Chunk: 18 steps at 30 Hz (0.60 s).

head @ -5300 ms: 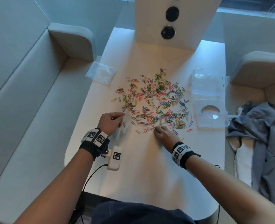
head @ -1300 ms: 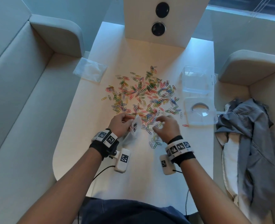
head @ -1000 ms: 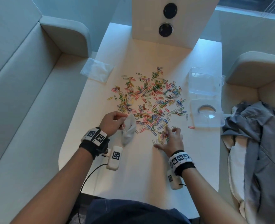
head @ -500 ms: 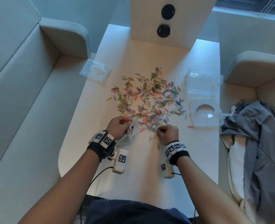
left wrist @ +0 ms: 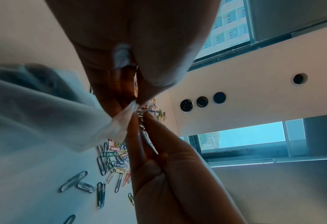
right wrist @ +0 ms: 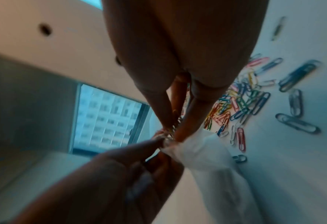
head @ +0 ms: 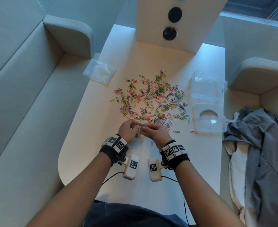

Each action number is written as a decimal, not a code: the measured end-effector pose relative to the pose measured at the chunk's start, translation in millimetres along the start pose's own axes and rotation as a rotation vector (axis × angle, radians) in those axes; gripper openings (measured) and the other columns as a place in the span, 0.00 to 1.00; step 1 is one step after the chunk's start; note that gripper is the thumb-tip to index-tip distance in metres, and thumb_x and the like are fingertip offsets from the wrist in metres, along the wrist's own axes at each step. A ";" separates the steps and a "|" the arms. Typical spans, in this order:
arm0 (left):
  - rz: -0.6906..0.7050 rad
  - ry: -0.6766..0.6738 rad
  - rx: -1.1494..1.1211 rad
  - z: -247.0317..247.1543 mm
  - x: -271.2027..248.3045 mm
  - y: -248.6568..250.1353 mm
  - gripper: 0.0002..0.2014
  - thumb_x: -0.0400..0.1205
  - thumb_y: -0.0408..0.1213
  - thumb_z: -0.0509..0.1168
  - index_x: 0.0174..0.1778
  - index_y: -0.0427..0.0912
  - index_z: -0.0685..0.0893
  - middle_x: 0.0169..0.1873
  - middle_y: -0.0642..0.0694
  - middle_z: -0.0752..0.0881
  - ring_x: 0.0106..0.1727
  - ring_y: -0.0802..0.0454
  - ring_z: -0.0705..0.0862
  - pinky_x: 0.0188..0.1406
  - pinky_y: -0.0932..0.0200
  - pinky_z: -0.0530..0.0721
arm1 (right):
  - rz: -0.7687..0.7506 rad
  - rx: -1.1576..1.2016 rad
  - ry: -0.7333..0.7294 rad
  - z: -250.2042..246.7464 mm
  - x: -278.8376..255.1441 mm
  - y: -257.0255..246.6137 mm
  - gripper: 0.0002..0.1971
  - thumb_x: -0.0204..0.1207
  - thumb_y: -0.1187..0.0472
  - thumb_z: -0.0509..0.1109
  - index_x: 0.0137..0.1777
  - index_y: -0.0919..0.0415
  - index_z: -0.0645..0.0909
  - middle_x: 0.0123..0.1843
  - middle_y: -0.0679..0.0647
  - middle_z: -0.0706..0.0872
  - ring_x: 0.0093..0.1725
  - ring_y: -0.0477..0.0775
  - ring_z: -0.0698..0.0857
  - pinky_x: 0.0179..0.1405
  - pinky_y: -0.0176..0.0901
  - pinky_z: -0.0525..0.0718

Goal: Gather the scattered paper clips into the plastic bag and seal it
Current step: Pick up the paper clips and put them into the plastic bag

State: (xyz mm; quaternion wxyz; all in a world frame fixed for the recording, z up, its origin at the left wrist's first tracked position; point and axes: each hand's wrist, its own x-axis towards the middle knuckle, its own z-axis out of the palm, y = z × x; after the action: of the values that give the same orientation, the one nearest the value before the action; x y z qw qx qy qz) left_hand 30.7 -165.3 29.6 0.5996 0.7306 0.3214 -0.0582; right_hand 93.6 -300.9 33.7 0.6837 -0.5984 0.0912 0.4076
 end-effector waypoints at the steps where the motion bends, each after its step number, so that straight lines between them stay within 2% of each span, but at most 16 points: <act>1: -0.007 0.018 -0.006 -1.7 0.5 0.0 0.07 0.84 0.27 0.62 0.53 0.35 0.85 0.33 0.43 0.87 0.31 0.49 0.85 0.35 0.56 0.86 | -0.008 -0.076 0.031 3.1 2.1 1.4 0.08 0.76 0.77 0.70 0.54 0.78 0.84 0.46 0.67 0.89 0.44 0.56 0.90 0.47 0.38 0.90; 5: 0.036 0.017 0.007 -10.3 -0.1 -0.3 0.08 0.84 0.28 0.63 0.51 0.38 0.88 0.39 0.41 0.88 0.36 0.48 0.87 0.37 0.58 0.89 | 0.002 -0.369 0.079 11.6 6.1 -0.7 0.11 0.75 0.80 0.67 0.53 0.72 0.87 0.49 0.70 0.90 0.48 0.63 0.91 0.53 0.49 0.90; 7: 0.056 0.010 -0.006 -13.4 -0.8 -0.8 0.08 0.83 0.28 0.64 0.51 0.39 0.88 0.41 0.38 0.90 0.40 0.45 0.88 0.40 0.56 0.90 | -0.110 -0.575 0.111 14.8 5.7 -4.1 0.07 0.73 0.75 0.72 0.46 0.67 0.90 0.42 0.66 0.92 0.43 0.61 0.92 0.49 0.50 0.91; 10: 0.064 0.014 -0.014 -22.3 0.4 -4.6 0.08 0.83 0.31 0.65 0.53 0.41 0.89 0.42 0.39 0.91 0.42 0.45 0.89 0.47 0.49 0.91 | -0.330 -0.880 0.143 19.3 6.8 -12.7 0.03 0.69 0.64 0.80 0.42 0.61 0.92 0.34 0.52 0.90 0.33 0.46 0.89 0.40 0.33 0.88; 11: 0.061 0.014 -0.018 -27.1 1.5 -6.2 0.09 0.83 0.32 0.65 0.55 0.42 0.89 0.45 0.38 0.91 0.45 0.44 0.90 0.49 0.48 0.91 | -0.364 -0.989 0.081 22.7 6.9 -16.0 0.03 0.70 0.61 0.80 0.42 0.59 0.93 0.32 0.47 0.88 0.31 0.40 0.85 0.36 0.27 0.83; 13: 0.055 0.020 -0.018 -38.9 1.9 -9.6 0.10 0.83 0.34 0.66 0.58 0.42 0.89 0.47 0.40 0.91 0.48 0.44 0.91 0.52 0.46 0.90 | -0.363 -1.162 -0.126 32.0 7.6 -22.9 0.04 0.73 0.57 0.77 0.42 0.56 0.93 0.29 0.41 0.84 0.24 0.36 0.78 0.27 0.22 0.71; 15: 0.070 0.042 0.027 -54.3 1.4 -10.7 0.10 0.84 0.34 0.65 0.56 0.44 0.90 0.39 0.45 0.92 0.41 0.49 0.90 0.50 0.48 0.90 | -0.383 -1.155 -0.255 39.9 14.1 -35.9 0.05 0.74 0.57 0.76 0.42 0.57 0.93 0.28 0.41 0.84 0.23 0.36 0.78 0.25 0.25 0.73; 17: 0.086 0.078 0.080 -74.9 0.6 -11.0 0.10 0.84 0.34 0.64 0.52 0.47 0.90 0.30 0.49 0.89 0.32 0.54 0.87 0.44 0.53 0.89 | -0.451 -1.023 -0.225 47.4 30.8 -54.2 0.05 0.74 0.58 0.77 0.42 0.58 0.91 0.32 0.45 0.88 0.28 0.38 0.83 0.32 0.33 0.84; 18: 0.085 0.102 0.089 -87.2 -0.4 -10.6 0.10 0.84 0.34 0.64 0.51 0.47 0.91 0.28 0.50 0.88 0.30 0.55 0.86 0.43 0.55 0.88 | -0.492 -0.977 -0.175 52.3 42.2 -62.3 0.04 0.73 0.58 0.77 0.42 0.57 0.91 0.36 0.47 0.90 0.32 0.43 0.86 0.37 0.37 0.88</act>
State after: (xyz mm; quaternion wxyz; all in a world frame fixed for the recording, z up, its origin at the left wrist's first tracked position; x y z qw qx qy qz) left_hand -1.5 -85.0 44.9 0.5513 0.7716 0.3173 -0.0096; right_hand 143.7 -232.3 68.2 0.4066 -0.8136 -0.3082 0.2788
